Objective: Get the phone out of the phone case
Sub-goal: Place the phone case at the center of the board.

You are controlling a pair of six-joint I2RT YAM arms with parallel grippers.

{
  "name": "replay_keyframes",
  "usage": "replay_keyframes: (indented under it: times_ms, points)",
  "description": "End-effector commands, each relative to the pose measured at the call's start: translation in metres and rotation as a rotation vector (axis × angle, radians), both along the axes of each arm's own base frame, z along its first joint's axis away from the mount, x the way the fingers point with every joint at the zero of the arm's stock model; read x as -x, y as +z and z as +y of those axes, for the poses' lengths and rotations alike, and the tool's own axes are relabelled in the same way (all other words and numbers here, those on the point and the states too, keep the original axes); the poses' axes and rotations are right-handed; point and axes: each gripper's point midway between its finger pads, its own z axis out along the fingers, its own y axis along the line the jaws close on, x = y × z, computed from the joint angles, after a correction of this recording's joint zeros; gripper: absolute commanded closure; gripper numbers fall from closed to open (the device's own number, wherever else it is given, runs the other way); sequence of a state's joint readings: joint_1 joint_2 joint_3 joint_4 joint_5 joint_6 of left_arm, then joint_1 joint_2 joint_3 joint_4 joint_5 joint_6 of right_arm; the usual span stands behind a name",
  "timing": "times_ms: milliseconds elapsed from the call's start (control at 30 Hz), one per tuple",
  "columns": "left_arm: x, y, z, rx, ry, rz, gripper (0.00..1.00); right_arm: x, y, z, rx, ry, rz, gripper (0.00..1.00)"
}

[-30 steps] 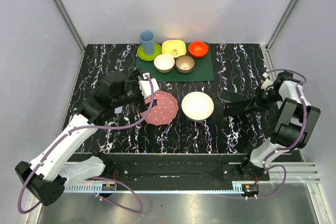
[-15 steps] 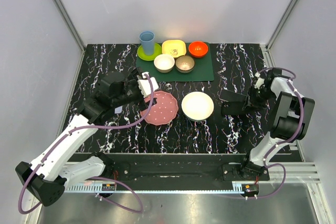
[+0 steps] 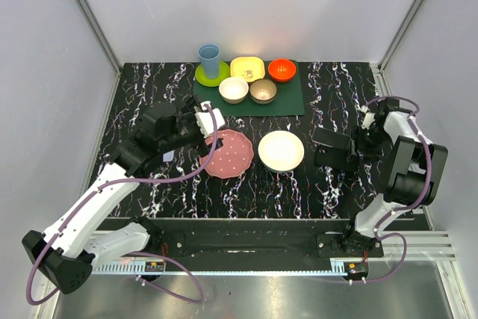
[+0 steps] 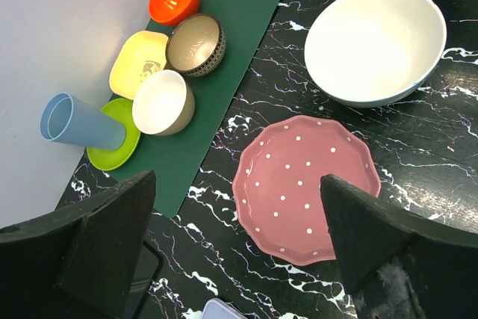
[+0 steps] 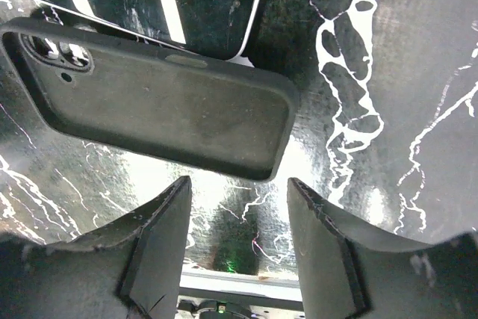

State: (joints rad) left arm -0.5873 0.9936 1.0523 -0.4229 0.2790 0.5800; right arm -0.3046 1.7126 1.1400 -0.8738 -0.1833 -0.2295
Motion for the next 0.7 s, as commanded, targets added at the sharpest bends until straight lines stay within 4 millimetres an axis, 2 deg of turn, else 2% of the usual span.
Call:
replay_keyframes:
  times_ms: [0,200,367,533,667]
  points:
    - [-0.003,0.018,0.001,0.056,0.018,-0.052,0.01,0.001,0.028,-0.005,0.056,0.032,-0.057,0.4]
    - [-0.004,0.018,0.001,0.062,0.02,-0.052,0.01,-0.008,0.051,-0.005,0.067,0.03,-0.113,0.39]
    - [-0.005,0.017,0.001,0.065,0.022,-0.053,0.01,-0.039,0.063,-0.006,0.06,-0.023,-0.205,0.39]
    - [-0.005,0.019,0.003,0.067,0.026,-0.058,0.01,-0.066,0.052,0.005,-0.004,-0.062,-0.2,0.39]
    - [-0.005,0.016,0.003,0.061,0.027,-0.06,0.01,-0.082,0.038,0.032,0.022,0.016,-0.197,0.38]
